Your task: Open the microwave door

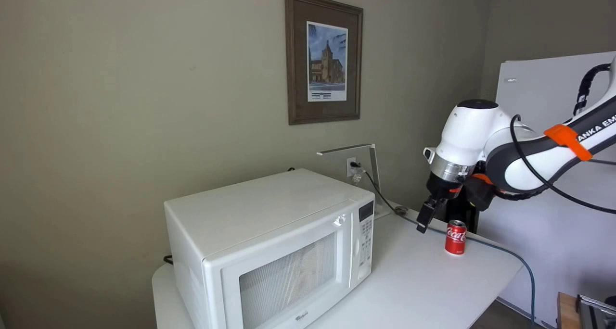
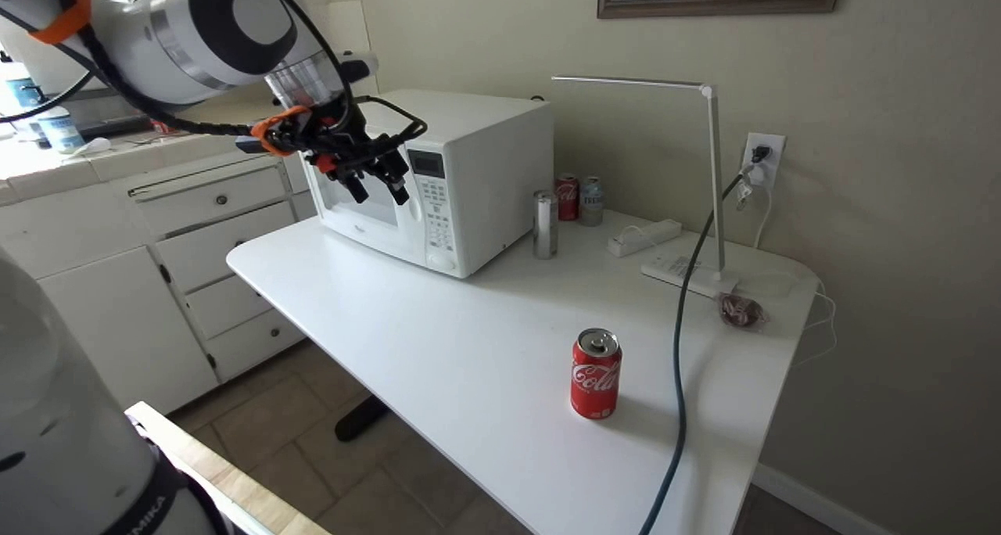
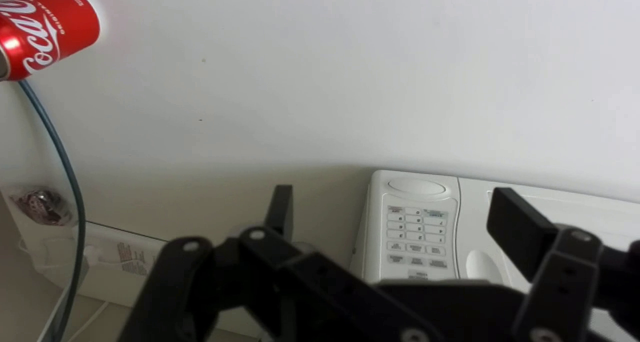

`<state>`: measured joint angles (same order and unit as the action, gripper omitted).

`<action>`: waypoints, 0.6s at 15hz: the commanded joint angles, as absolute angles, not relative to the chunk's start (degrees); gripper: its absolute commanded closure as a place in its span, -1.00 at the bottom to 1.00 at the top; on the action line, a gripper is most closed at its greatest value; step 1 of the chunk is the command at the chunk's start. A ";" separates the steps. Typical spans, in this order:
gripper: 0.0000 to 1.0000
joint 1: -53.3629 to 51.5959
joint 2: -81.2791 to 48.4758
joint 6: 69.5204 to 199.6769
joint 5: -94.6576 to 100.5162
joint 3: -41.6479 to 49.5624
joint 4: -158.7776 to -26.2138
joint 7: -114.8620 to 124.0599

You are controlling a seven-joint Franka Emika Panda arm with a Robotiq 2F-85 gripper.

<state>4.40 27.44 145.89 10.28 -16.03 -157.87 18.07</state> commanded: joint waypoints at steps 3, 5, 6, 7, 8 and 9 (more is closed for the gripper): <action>-1.00 3.53 16.48 155.95 12.72 -14.82 -157.92 16.79; -1.00 5.38 12.74 160.09 16.50 -15.51 -157.97 18.13; -1.00 5.92 10.79 161.31 18.08 -15.41 -157.99 18.40; -1.00 3.54 14.92 157.62 15.09 -14.11 -157.97 17.09; -1.00 3.90 13.13 158.88 16.13 -13.93 -157.97 17.13; -1.00 4.09 11.91 159.64 16.68 -13.76 -157.94 17.17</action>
